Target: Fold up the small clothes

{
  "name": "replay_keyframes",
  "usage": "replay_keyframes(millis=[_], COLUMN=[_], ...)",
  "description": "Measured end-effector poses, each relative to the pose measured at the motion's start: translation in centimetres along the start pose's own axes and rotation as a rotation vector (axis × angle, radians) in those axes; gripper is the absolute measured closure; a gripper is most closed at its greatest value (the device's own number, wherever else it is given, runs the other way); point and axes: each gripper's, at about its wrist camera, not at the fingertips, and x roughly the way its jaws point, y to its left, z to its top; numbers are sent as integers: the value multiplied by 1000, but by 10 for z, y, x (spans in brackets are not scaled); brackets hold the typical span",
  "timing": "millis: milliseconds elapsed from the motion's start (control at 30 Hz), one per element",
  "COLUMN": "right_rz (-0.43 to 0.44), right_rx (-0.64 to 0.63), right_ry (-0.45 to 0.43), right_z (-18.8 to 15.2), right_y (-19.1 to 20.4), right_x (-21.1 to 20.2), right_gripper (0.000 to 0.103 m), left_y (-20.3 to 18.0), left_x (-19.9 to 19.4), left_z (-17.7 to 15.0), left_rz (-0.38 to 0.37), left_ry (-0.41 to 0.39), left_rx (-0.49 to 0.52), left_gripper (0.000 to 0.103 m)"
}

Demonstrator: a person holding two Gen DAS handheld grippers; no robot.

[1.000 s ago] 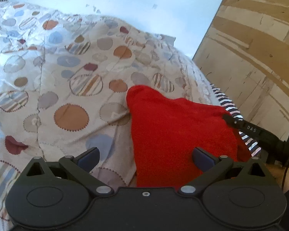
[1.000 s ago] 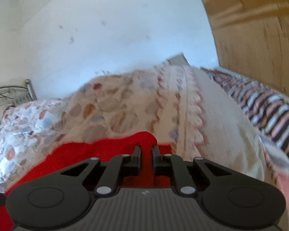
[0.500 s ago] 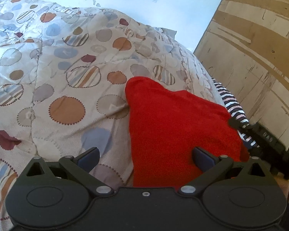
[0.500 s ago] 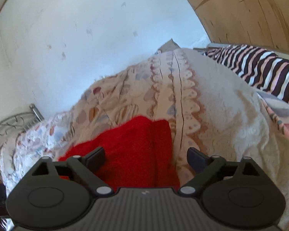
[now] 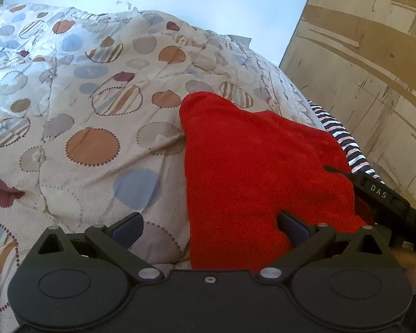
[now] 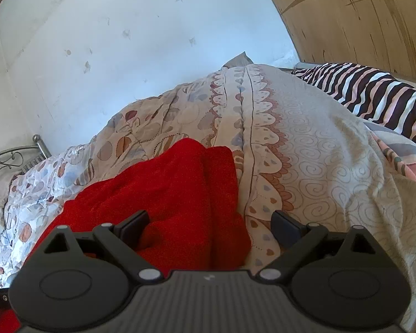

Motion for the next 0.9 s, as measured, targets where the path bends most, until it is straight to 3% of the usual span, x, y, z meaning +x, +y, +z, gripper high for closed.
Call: replay_keyframes(millis=[233, 467, 600, 833, 900], right_rz=[5, 22, 52, 94, 91], right_rx=[6, 19, 35, 13, 20], right_ry=[-8, -11, -29, -43, -7], right_z=[-1, 6, 11, 23, 23], right_y=[-1, 0, -1, 4, 2], right_x=[-1, -6, -10, 0, 9], right_gripper=[5, 0, 0, 1, 8], left_y=[-1, 12, 23, 33, 31], left_x=[0, -6, -13, 18, 29], left_z=[-2, 15, 29, 48, 48], left_rz=[1, -53, -90, -120, -117], left_ry=[-3, 38, -10, 23, 48], left_rx=[-7, -44, -63, -82, -65], left_gripper=[0, 1, 1, 1, 0])
